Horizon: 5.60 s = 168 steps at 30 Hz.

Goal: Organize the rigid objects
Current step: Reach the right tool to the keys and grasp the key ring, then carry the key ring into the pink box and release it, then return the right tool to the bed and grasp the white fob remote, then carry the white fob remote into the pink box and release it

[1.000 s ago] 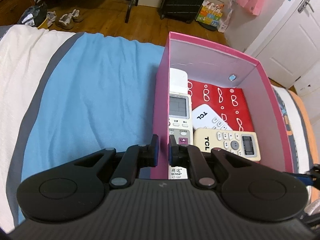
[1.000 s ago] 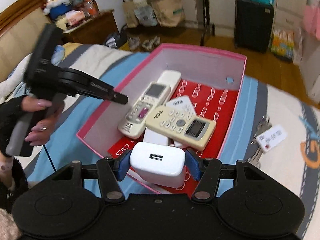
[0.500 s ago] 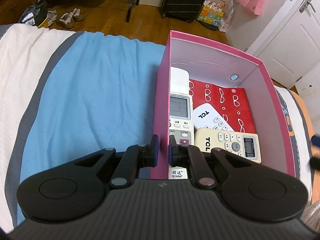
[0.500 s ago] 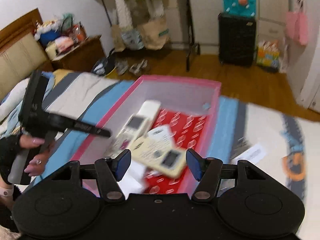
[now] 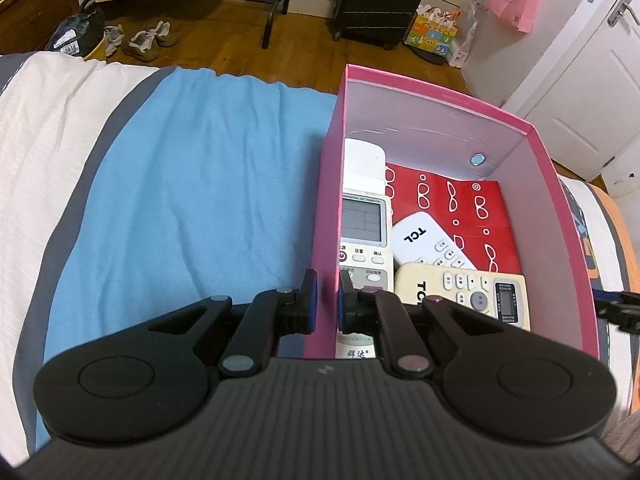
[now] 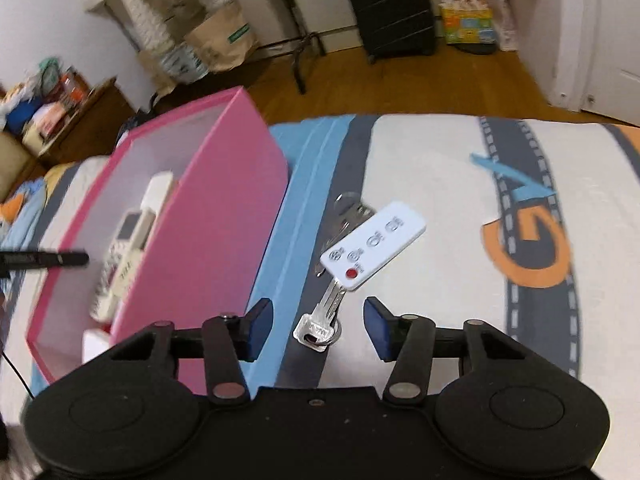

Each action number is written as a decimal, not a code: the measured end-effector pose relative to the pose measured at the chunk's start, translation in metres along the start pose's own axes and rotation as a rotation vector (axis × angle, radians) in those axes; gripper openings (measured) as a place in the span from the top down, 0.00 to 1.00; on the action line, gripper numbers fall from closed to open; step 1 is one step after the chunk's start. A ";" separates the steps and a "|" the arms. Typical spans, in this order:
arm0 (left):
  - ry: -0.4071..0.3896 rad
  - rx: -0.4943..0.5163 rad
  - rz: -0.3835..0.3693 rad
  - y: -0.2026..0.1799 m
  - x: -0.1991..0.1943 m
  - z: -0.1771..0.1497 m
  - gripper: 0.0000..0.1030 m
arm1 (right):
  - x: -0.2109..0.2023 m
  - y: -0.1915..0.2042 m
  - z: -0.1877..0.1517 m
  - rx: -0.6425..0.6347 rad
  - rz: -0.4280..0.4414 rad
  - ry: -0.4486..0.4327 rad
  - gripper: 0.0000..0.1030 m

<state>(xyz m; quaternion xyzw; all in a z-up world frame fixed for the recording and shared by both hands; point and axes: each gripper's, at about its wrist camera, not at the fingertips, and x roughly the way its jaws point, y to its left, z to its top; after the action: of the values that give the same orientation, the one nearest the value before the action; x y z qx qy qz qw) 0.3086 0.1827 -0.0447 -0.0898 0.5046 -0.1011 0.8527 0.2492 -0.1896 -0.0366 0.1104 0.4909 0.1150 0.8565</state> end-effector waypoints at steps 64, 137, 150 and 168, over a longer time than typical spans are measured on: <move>0.017 0.009 -0.005 0.002 0.006 0.000 0.91 | -0.020 0.153 0.048 -0.270 0.056 -0.195 0.91; 0.035 -0.023 0.022 -0.002 0.010 0.000 0.91 | 0.014 -0.007 0.007 -0.027 -0.246 -0.144 0.57; 0.033 -0.039 0.017 0.000 0.008 0.002 0.91 | -0.089 0.104 0.010 -0.231 0.077 -0.282 0.56; 0.021 0.085 0.042 -0.015 0.001 -0.004 0.91 | -0.028 0.174 -0.003 -0.479 0.077 0.035 0.56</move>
<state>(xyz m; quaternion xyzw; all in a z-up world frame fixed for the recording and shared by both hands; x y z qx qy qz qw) 0.3049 0.1674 -0.0437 -0.0420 0.5106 -0.1054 0.8523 0.2177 -0.0329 0.0371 -0.0793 0.4598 0.2626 0.8446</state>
